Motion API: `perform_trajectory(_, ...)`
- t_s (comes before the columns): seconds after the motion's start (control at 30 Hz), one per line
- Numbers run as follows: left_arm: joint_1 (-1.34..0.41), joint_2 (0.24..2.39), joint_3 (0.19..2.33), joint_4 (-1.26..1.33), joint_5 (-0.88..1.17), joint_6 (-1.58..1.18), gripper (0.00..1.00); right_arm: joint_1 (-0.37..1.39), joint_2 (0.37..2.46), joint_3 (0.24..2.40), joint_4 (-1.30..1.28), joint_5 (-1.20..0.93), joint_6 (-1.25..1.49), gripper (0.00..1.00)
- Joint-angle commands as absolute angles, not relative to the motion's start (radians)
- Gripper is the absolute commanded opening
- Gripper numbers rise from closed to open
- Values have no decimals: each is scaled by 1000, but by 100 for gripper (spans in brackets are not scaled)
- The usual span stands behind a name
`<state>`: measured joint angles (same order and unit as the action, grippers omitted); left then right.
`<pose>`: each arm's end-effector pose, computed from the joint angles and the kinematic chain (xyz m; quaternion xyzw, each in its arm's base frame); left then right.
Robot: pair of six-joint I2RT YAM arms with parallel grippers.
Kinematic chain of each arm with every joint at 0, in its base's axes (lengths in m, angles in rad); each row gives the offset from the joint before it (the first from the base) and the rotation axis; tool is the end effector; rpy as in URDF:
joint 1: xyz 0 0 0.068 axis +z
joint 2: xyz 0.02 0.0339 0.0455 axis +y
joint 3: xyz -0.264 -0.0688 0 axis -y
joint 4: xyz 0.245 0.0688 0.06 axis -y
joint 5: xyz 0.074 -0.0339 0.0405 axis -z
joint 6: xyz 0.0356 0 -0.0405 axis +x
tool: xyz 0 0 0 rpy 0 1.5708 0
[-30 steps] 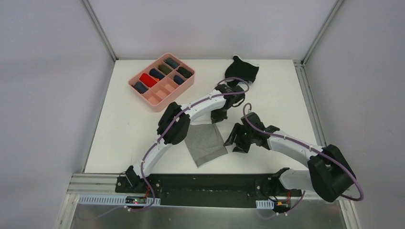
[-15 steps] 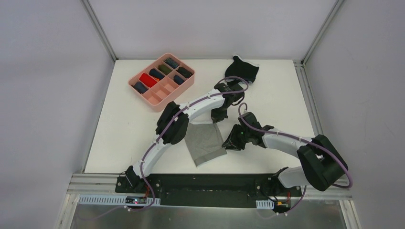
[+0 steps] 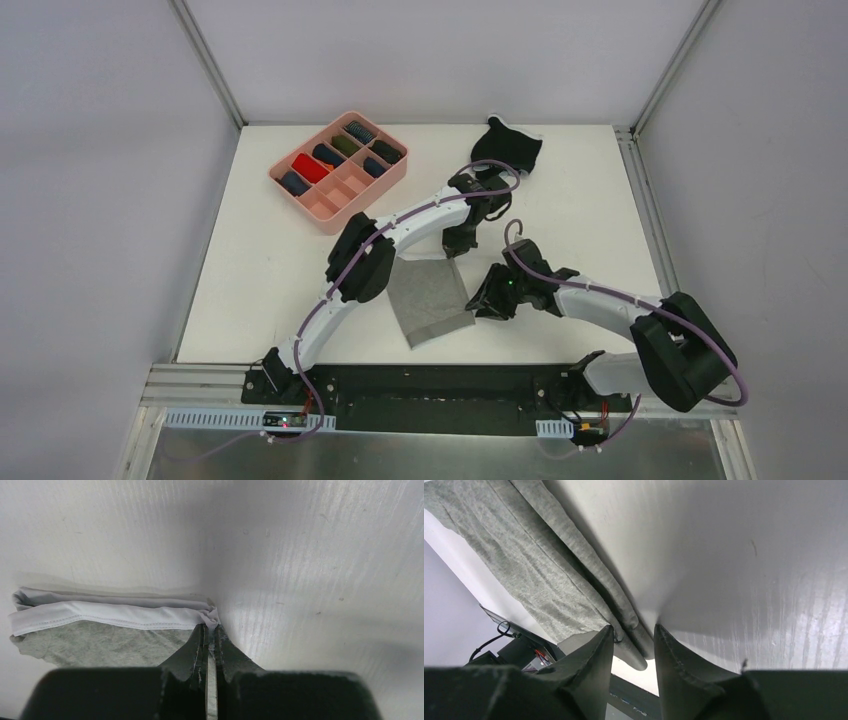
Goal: Roll the underwear
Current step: Fold the underwear at the center of the board.
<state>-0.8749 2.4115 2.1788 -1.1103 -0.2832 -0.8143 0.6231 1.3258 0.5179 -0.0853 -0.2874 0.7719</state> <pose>0.3239 -0.3723 0.1861 0.0138 0.9836 0.0090 0.1795 0.1861 0.1462 0.1497 0.0219 0.9344 0.3148 0.1654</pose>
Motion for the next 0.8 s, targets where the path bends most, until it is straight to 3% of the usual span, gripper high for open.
perform_trajectory(0.0, -859, 2344, 2171, -1121, -263, -797, 0, 628, 1295, 477, -108, -271, 790, 39)
perform_trajectory(0.33, -858, 2345, 2169, -1118, -258, -801, 0, 633, 1350, 430, 18, -333, 823, 32)
perform_trajectory(0.47, -857, 2346, 2169, -1117, -255, -802, 0, 635, 1343, 426, 38, -346, 827, 37)
perform_trajectory(0.6, -857, 2345, 2169, -1118, -254, -802, 0, 635, 1295, 409, 38, -340, 836, 49)
perform_trajectory(0.77, -855, 2346, 2169, -1116, -247, -804, 0, 636, 1238, 375, 25, -319, 855, 47)
